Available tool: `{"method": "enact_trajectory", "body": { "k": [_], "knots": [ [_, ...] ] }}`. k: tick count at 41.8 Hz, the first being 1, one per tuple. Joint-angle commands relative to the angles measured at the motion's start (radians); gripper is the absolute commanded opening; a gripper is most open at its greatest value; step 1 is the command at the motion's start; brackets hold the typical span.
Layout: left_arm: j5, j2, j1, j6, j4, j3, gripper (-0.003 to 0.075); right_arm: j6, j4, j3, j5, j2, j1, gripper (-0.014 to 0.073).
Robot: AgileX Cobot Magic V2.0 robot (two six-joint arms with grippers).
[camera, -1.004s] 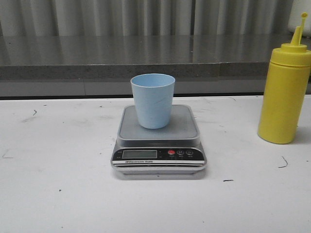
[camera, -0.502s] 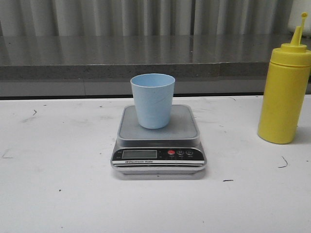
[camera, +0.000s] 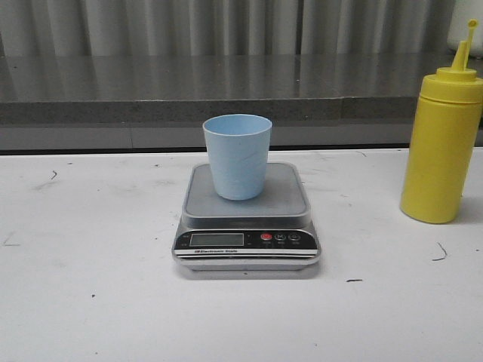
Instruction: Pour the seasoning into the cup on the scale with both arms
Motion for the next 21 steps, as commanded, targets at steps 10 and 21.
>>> {"method": "enact_trajectory", "body": {
  "k": [10,21],
  "knots": [
    [-0.217,-0.066,0.055,-0.006,-0.016,0.110,-0.0020,-0.014,-0.004,-0.031,-0.060,0.005,-0.004,-0.0118],
    [-0.647,-0.339,0.326,-0.006,-0.075,0.531,-0.0020,-0.014,-0.004,-0.031,-0.060,0.005,-0.004,-0.0118]
  ]
}}
